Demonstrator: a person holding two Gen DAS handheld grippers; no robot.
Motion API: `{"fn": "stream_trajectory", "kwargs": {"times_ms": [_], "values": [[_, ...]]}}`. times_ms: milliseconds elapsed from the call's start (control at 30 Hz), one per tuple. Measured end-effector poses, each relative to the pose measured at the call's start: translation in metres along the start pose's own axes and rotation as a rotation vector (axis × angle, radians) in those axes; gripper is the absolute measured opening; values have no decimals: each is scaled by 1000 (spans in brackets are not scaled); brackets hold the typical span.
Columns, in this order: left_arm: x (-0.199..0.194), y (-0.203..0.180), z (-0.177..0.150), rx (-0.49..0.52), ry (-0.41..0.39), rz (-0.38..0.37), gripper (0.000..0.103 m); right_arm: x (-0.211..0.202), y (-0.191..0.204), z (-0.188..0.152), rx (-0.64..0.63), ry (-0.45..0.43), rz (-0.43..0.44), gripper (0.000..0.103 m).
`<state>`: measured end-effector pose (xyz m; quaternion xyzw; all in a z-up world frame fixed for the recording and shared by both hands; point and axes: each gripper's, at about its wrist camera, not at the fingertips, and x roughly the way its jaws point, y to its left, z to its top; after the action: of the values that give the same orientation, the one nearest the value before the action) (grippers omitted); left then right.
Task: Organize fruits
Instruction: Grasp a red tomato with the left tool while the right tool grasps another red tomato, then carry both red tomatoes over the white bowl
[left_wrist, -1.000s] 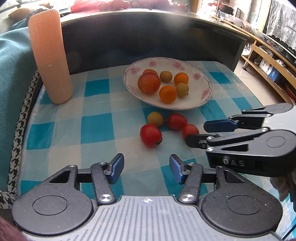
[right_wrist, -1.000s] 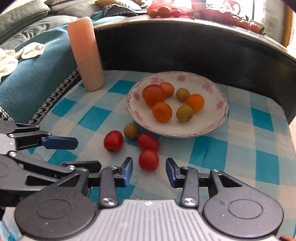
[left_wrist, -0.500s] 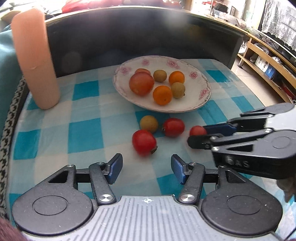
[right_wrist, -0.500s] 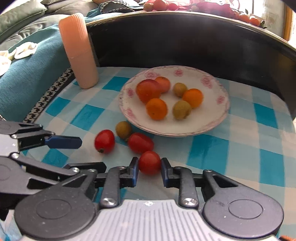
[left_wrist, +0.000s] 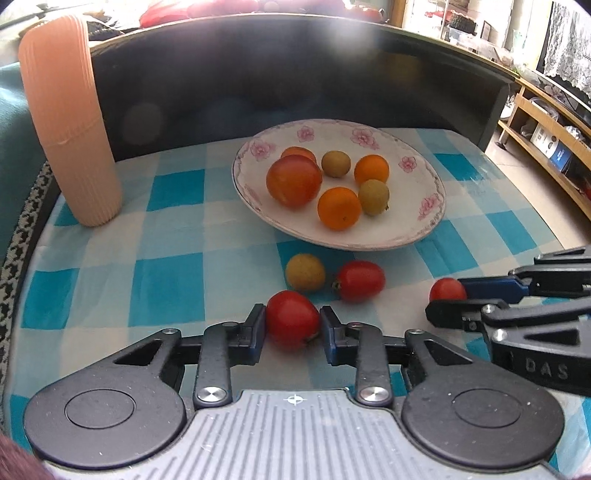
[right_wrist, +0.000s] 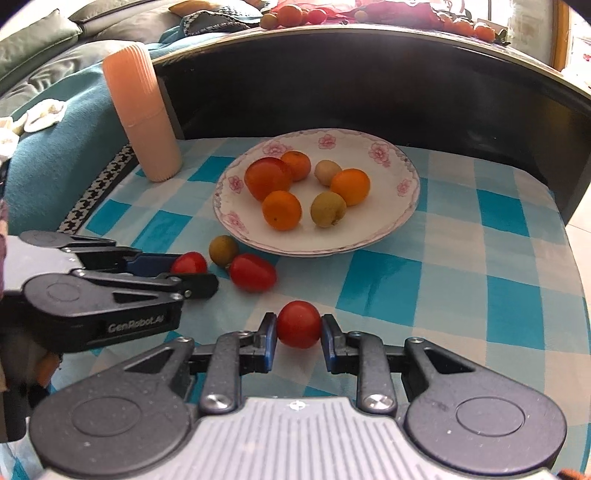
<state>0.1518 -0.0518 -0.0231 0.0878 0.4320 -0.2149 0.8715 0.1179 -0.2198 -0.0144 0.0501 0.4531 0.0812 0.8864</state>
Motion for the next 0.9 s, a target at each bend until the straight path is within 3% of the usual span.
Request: {"fn": "stream_trajectory", "kwargs": {"times_ms": [400, 600, 900], "values": [[-23, -17, -24, 39, 56, -21, 40, 1, 9, -10, -66, 2, -44, 46], [-22, -18, -25, 57, 44, -30, 44, 7, 11, -11, -75, 4, -61, 46], [-24, -18, -24, 45, 51, -37, 39, 5, 11, -9, -59, 8, -47, 45]]}}
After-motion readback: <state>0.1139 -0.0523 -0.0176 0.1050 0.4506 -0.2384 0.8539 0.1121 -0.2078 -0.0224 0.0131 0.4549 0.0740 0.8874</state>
